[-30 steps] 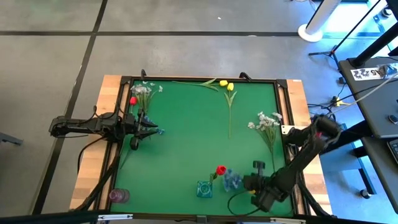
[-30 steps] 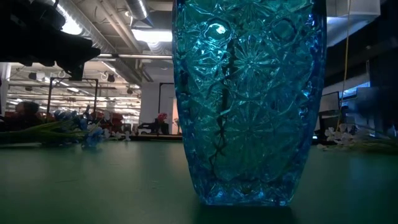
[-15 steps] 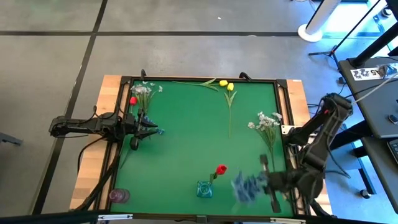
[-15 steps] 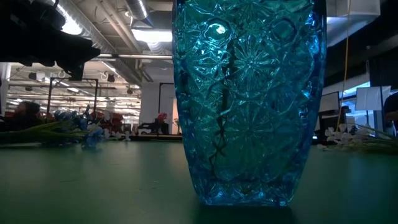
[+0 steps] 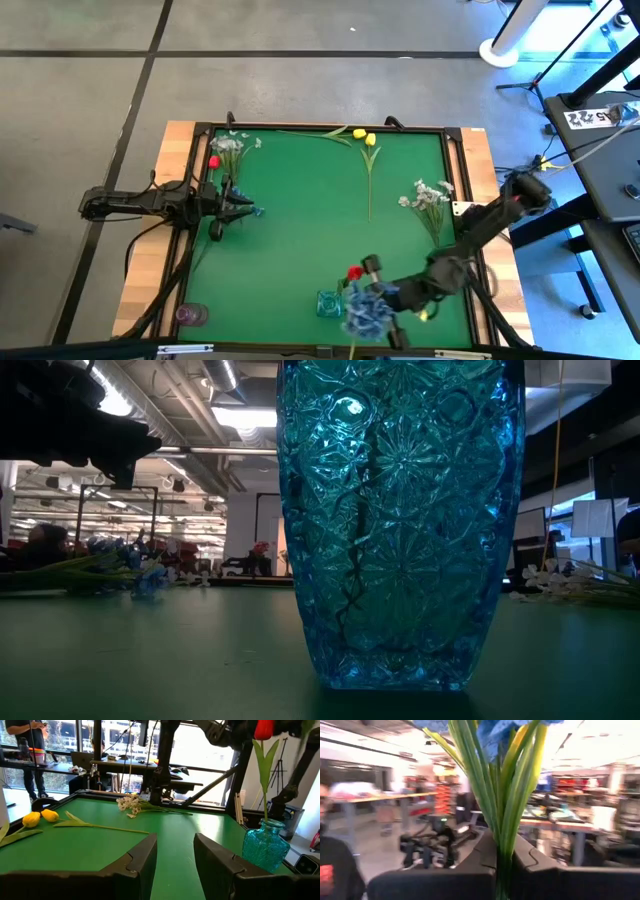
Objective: Sort flowers into vase by color
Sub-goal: Put the bottom blue flower into the blue vase, then put the blue flower into the blue vase
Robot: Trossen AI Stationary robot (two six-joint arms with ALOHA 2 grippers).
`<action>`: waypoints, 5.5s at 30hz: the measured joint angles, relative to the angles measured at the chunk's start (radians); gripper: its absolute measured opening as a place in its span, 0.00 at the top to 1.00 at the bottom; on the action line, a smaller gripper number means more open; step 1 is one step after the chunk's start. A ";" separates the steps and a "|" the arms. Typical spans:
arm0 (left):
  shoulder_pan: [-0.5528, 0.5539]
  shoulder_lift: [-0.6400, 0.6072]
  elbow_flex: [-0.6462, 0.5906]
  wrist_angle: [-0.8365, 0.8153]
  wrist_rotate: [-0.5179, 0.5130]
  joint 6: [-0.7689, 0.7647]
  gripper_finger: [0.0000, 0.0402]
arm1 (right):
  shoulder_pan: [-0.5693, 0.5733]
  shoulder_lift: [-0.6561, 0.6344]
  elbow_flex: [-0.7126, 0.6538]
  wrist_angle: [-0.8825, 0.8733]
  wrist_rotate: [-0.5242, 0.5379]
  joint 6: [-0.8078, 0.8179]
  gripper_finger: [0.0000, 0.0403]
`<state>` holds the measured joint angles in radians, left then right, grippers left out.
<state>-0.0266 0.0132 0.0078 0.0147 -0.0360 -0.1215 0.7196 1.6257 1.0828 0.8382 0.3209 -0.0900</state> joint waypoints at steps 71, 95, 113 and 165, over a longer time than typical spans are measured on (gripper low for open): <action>0.000 0.000 0.000 0.000 0.000 0.000 0.69 | 0.062 0.133 0.553 -1.950 0.245 0.774 0.41; -0.001 -0.001 0.000 0.208 0.021 -0.046 0.69 | 0.162 -0.068 0.055 -1.760 0.444 1.063 0.41; -0.177 0.529 0.162 0.298 -0.279 -0.355 0.69 | -0.080 -0.276 -0.208 -1.332 0.406 0.447 0.41; -0.010 1.385 0.583 -0.992 -0.162 -1.158 0.56 | 0.046 -0.275 -0.525 -0.824 0.382 0.241 0.41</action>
<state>-0.0370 1.3979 0.5911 -0.9776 -0.1983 -1.2792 0.7654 1.3502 0.5575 0.0143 0.7033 0.1509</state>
